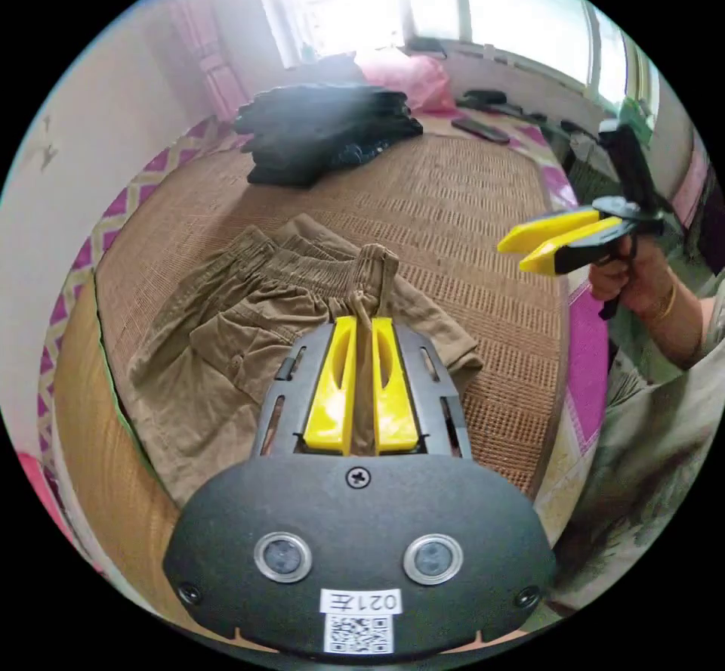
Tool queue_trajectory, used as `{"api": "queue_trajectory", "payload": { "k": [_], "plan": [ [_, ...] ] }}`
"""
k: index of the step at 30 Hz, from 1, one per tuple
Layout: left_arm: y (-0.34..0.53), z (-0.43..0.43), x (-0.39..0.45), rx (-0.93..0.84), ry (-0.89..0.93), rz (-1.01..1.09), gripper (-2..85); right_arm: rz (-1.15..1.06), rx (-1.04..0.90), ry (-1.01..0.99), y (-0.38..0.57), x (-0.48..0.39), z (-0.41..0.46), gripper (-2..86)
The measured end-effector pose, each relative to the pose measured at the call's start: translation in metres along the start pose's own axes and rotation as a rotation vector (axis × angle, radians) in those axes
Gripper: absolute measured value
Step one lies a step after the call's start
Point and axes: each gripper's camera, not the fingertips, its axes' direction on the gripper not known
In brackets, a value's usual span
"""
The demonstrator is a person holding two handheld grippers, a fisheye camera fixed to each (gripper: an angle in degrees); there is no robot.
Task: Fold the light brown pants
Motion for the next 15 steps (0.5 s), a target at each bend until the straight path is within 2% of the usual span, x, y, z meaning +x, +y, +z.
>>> {"api": "queue_trajectory", "payload": {
  "k": [2, 3, 5, 6, 8, 9, 11, 12, 14, 15],
  "plan": [
    [0.059, -0.091, -0.071, 0.238, 0.08, -0.228, 1.0, -0.011, 0.006, -0.007, 0.003, -0.003, -0.003, 10.9],
    [0.08, -0.116, -0.09, 0.296, 0.091, -0.284, 0.8, -0.025, 0.007, -0.012, 0.005, -0.008, -0.002, 10.8],
    [0.18, -0.208, -0.16, 0.496, 0.099, -0.489, 0.1, -0.052, 0.0, -0.015, 0.007, -0.02, 0.004, 10.7],
    [0.21, -0.229, -0.177, 0.541, 0.095, -0.54, 0.1, -0.077, -0.006, -0.015, 0.008, -0.03, 0.01, 10.7],
    [0.338, -0.298, -0.235, 0.687, 0.048, -0.732, -0.3, -0.119, -0.02, -0.009, 0.009, -0.049, 0.023, 10.6],
    [0.372, -0.312, -0.247, 0.713, 0.021, -0.782, -0.3, -0.15, -0.033, -0.006, 0.01, -0.063, 0.033, 10.6],
    [0.523, -0.347, -0.296, 0.822, -0.018, -1.037, -0.4, -0.199, -0.055, -0.007, 0.012, -0.086, 0.051, 10.7],
    [0.563, -0.351, -0.307, 0.853, -0.012, -1.103, -0.4, -0.23, -0.068, -0.012, 0.013, -0.103, 0.062, 10.7],
    [0.715, -0.343, -0.343, 0.924, 0.065, -1.343, -0.3, -0.286, -0.09, -0.017, 0.014, -0.131, 0.08, 10.7],
    [0.749, -0.334, -0.351, 0.912, 0.102, -1.406, -0.3, -0.327, -0.103, -0.012, 0.015, -0.15, 0.091, 10.7]
  ]
}}
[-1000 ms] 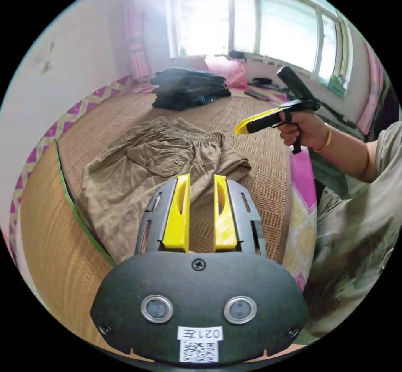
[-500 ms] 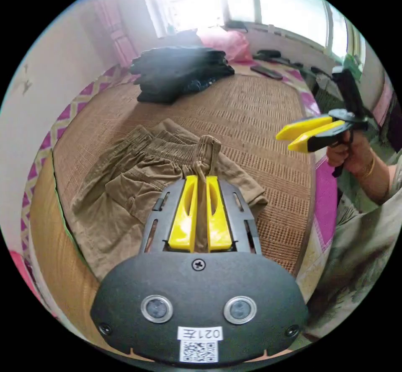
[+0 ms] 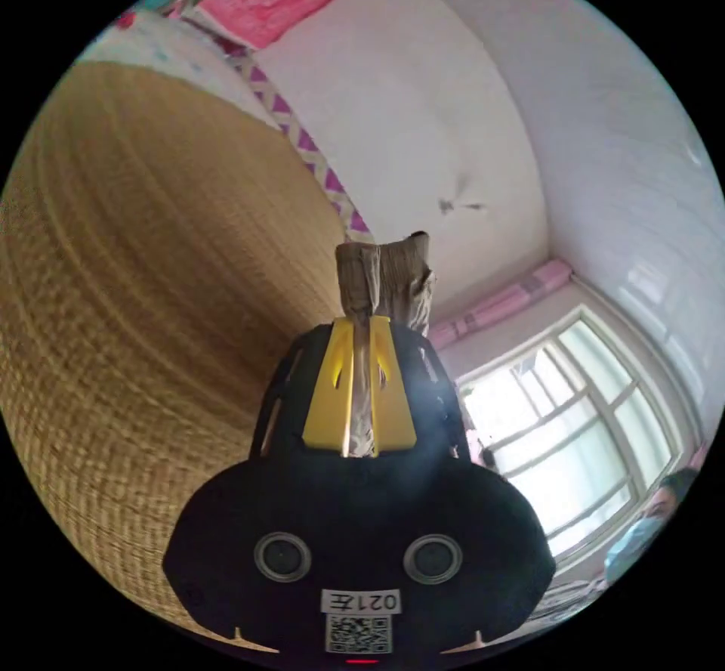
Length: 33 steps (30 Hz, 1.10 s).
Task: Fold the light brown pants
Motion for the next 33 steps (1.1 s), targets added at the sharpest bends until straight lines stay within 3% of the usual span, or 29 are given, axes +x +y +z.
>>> {"api": "queue_trajectory", "payload": {
  "k": [2, 4, 7, 13, 18, 20, 23, 27, 29, 33],
  "plan": [
    [-0.007, -0.041, -0.104, -0.066, -0.064, -0.137, -0.2, -0.065, -0.023, 0.011, -0.01, -0.027, 0.017, 10.7],
    [-0.012, -0.063, -0.134, -0.034, 0.115, -0.181, -0.2, -0.123, -0.051, 0.027, -0.02, -0.054, 0.034, 10.6],
    [-0.019, -0.086, -0.138, -0.036, 0.026, -0.113, 0.2, -0.235, -0.095, 0.031, -0.038, -0.097, 0.068, 10.2],
    [-0.021, -0.135, -0.166, -0.005, 0.172, -0.018, 2.7, -0.55, -0.157, 0.157, -0.081, -0.201, 0.179, 11.2],
    [0.0, -0.198, -0.168, 0.176, 0.262, 0.144, 4.1, -0.682, -0.301, 0.224, -0.091, -0.245, 0.288, 10.5],
    [0.009, -0.227, -0.166, 0.285, 0.286, 0.245, 1.4, -0.689, -0.337, 0.231, -0.088, -0.245, 0.312, 10.5],
    [0.015, -0.245, -0.18, 0.312, 0.331, 0.241, -0.5, -0.697, -0.39, 0.266, -0.076, -0.238, 0.341, 10.3],
    [0.012, -0.227, -0.163, 0.148, 0.334, 0.356, -0.9, -0.572, -0.356, 0.201, -0.074, -0.204, 0.332, 4.1],
    [0.014, -0.196, -0.15, -0.022, 0.204, 0.4, -0.9, -0.485, -0.287, 0.143, -0.074, -0.177, 0.312, 0.8],
    [0.008, -0.175, -0.182, -0.118, 0.062, 0.231, -0.9, -0.279, -0.14, -0.024, -0.068, -0.091, 0.245, -0.5]
  ]
}}
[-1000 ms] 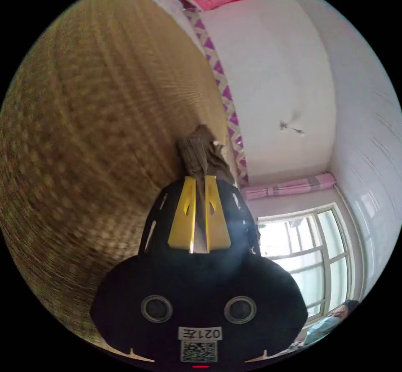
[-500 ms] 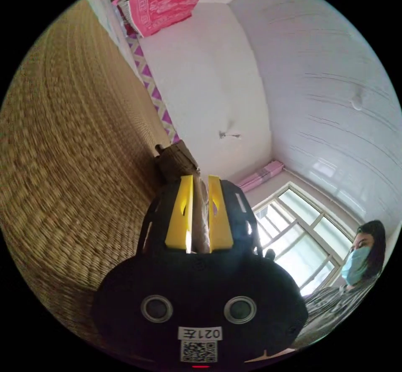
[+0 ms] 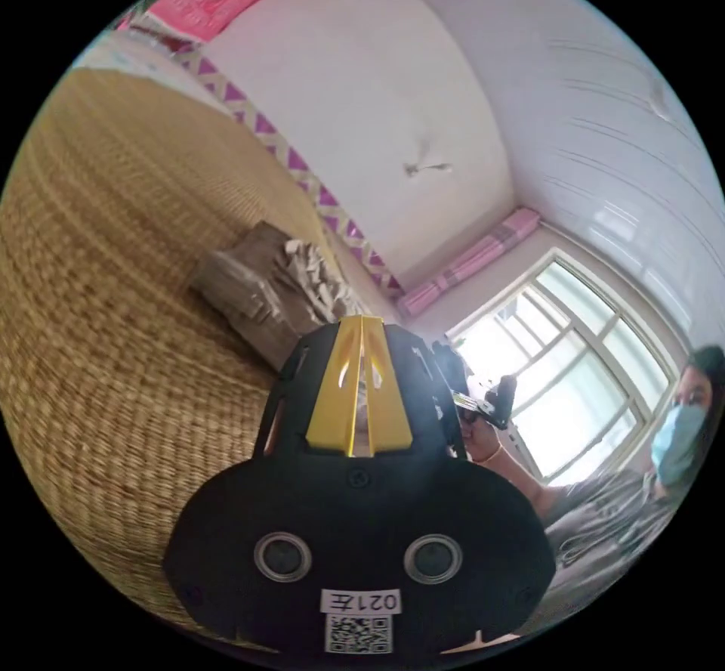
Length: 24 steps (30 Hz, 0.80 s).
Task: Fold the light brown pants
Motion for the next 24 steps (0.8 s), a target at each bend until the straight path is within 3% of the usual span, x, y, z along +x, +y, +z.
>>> {"api": "queue_trajectory", "payload": {
  "k": [8, 15, 16, 20, 24],
  "plan": [
    [0.008, 0.011, -0.058, -0.071, -0.143, -0.19, -0.9, 0.407, 0.369, -0.175, 0.177, 0.208, -0.207, -0.3],
    [0.018, 0.01, -0.077, -0.056, -0.231, -0.211, -0.9, 0.829, 0.548, 0.097, 0.467, 0.373, -0.392, -0.3],
    [0.018, 0.009, -0.081, -0.058, -0.243, -0.215, -0.9, 0.873, 0.549, 0.124, 0.494, 0.385, -0.401, -0.3],
    [0.01, 0.009, -0.092, -0.113, -0.317, -0.19, -0.9, 1.055, 0.358, -0.073, 0.626, 0.461, -0.362, -0.3],
    [0.008, 0.007, -0.101, -0.137, -0.356, -0.178, -0.9, 1.053, 0.481, -0.256, 0.678, 0.478, -0.339, 0.0]
  ]
}}
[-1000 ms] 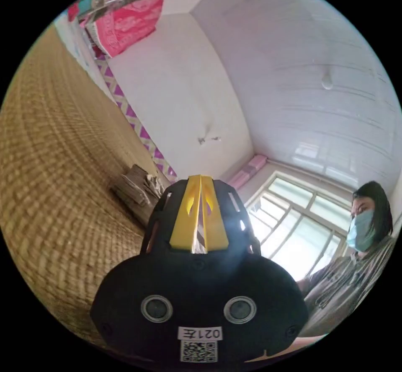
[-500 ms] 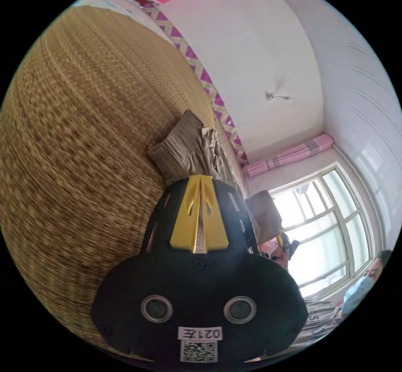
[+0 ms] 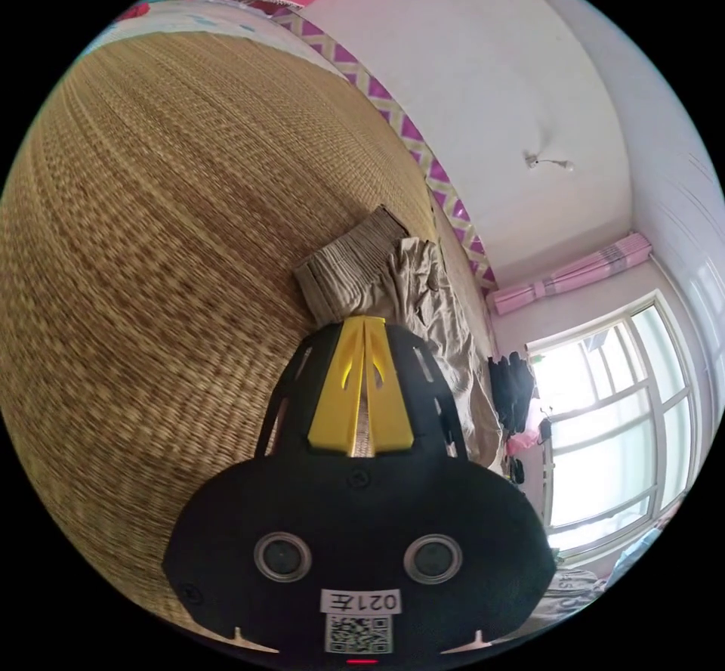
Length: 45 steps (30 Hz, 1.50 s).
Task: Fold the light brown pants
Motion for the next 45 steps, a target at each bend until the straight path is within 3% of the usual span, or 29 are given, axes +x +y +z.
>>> {"api": "queue_trajectory", "payload": {
  "k": [4, 6, 8, 11, 15, 18, 26, 36, 38, 41, 43, 45],
  "plan": [
    [0.009, -0.016, -0.028, 0.045, -0.004, -0.05, -0.9, -0.087, 0.041, -0.072, 0.012, -0.003, -0.009, 0.7],
    [0.016, -0.029, -0.051, 0.083, 0.042, -0.103, -0.9, -0.142, 0.167, -0.068, 0.026, -0.018, -0.028, 0.7],
    [0.022, -0.039, -0.063, 0.123, 0.037, -0.127, -0.9, -0.236, 0.143, -0.047, 0.032, -0.041, -0.018, 0.5],
    [0.022, -0.04, -0.055, 0.119, -0.038, -0.102, -0.9, -0.419, -0.083, 0.019, 0.041, -0.088, 0.055, 0.0],
    [0.021, -0.036, -0.041, 0.107, -0.123, -0.07, -0.9, -0.668, -0.478, 0.35, 0.08, -0.135, 0.192, -0.9],
    [0.019, -0.029, -0.023, 0.082, -0.216, -0.017, -0.9, -0.767, -0.598, 0.56, 0.101, -0.128, 0.25, -1.0],
    [0.036, -0.006, 0.008, 0.084, -0.302, 0.004, -0.9, -0.79, -0.47, 0.663, 0.093, -0.139, 0.33, -1.0],
    [0.08, 0.02, 0.055, 0.099, -0.36, -0.03, -0.9, -0.757, -0.691, 0.776, 0.124, -0.168, 0.374, -0.9],
    [0.095, 0.021, 0.088, 0.149, -0.239, 0.073, -0.9, -0.807, -0.652, 0.748, 0.133, -0.186, 0.364, -0.8],
    [0.11, 0.022, 0.166, 0.272, -0.073, 0.351, -0.6, -0.946, -0.445, 0.506, 0.14, -0.237, 0.347, -0.2],
    [0.11, 0.053, 0.224, 0.236, -0.061, 0.523, -0.2, -1.054, -0.373, 0.461, 0.143, -0.265, 0.367, 1.3],
    [0.104, 0.106, 0.28, 0.128, -0.062, 0.674, 1.2, -1.189, -0.423, 0.493, 0.141, -0.289, 0.431, 6.4]
  ]
}}
